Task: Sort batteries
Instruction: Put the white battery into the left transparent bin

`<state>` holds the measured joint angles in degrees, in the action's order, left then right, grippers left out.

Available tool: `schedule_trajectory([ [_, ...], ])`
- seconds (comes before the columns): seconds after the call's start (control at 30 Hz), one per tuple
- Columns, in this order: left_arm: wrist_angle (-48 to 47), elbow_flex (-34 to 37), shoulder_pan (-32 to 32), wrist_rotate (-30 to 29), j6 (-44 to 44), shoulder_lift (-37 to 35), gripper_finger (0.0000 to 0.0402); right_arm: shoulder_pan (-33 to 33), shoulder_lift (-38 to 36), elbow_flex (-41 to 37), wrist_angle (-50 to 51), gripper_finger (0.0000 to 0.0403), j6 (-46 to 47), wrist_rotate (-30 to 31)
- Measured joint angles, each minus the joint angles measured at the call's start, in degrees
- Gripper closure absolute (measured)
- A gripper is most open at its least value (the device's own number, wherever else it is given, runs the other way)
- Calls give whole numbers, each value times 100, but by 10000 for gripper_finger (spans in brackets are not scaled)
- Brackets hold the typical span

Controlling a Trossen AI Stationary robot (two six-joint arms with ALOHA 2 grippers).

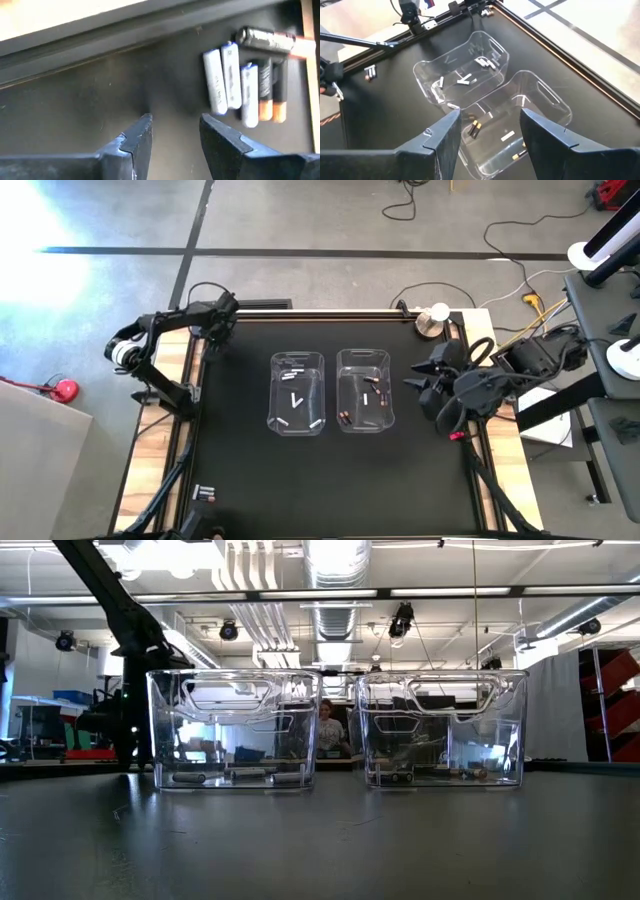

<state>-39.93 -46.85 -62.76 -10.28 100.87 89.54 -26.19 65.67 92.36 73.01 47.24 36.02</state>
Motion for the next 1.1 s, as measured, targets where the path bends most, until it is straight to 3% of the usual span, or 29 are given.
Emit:
schedule_trajectory([
  [0.1,-274,-224,2,-22,-86,-37,260,-2,44,-9,0,209,11,1],
  [0.27,-481,-509,-120,-563,69,-39,260,-2,100,-101,-1,209,78,-1],
  [0.47,-502,-595,-219,-549,721,33,260,-2,207,-212,-45,209,298,1],
  [1.1,-994,-1220,-103,-196,1379,1087,260,-2,236,-490,72,209,1412,-7],
])
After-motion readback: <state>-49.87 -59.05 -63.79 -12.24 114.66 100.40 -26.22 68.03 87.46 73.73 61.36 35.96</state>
